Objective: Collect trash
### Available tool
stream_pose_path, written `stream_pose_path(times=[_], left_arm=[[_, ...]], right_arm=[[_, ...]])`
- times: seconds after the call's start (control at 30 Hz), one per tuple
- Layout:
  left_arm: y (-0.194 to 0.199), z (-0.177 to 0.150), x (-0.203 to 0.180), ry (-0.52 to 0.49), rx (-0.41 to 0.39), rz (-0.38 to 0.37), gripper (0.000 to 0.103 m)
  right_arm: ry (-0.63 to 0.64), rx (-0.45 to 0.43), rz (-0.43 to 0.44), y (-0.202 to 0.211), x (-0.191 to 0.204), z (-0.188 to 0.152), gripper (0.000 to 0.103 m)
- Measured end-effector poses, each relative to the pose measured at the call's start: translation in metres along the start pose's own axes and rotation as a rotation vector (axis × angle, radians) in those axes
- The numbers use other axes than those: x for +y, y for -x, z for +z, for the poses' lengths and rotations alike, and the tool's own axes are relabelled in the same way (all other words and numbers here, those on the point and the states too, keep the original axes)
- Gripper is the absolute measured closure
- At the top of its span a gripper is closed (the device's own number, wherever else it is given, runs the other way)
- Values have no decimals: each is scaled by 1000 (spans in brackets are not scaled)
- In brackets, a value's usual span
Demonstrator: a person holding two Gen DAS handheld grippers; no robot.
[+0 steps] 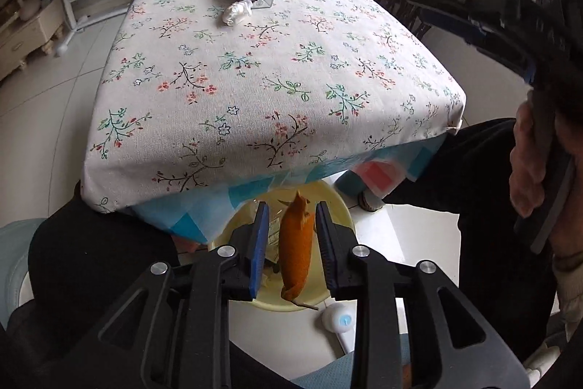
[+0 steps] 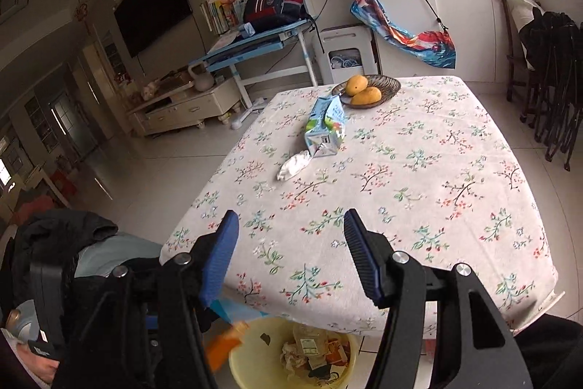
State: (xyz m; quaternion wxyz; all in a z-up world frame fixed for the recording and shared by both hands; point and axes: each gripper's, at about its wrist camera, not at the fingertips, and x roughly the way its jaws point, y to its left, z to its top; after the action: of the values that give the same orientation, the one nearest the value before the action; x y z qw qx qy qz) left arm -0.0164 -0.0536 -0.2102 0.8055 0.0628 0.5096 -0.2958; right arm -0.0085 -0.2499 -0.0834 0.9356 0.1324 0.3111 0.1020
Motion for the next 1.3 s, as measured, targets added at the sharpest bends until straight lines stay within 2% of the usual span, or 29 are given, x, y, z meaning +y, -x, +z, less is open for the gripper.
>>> stream_pose_path(times=[0.07,0.13,0.2,0.3,0.43,0.53,0.67,0.73,0.77,0.8,1.13,1.3], left_arm=[[3,6,-1,-8,-33,30,69],[9,23,7,-8,-85,90,60],[13,49,20,18,-150,154,46],[1,97,40,56,-229,236,33],[-46,164,66,98,-209,290,29],[-81,201,81,139,-179,305,28],[-123,237,93,156,-140,316,15],[-142,244,97,162,-102,332,12],[-148,245,97,155,-106,348,7],[-151,246,96,145,-104,370,6],[-151,246,94,151,-108,370,6],[-151,247,94,151,-108,370,6]], right_arm=[[-2,-10,-1,-2,-7,7,44],[-6,-11,2,-6,-14,14,44],[-1,-4,-1,-14,-17,18,44],[-14,12,-3,-27,-27,20,44],[-58,37,6,-47,-39,16,44],[-97,59,13,-57,-47,13,44],[-131,71,31,-64,-51,12,44],[-139,79,38,-66,-50,10,42],[-145,87,44,-67,-50,9,42],[-151,94,48,-69,-50,8,42],[-200,120,32,-74,-54,5,41],[-171,124,23,-75,-48,3,41]])
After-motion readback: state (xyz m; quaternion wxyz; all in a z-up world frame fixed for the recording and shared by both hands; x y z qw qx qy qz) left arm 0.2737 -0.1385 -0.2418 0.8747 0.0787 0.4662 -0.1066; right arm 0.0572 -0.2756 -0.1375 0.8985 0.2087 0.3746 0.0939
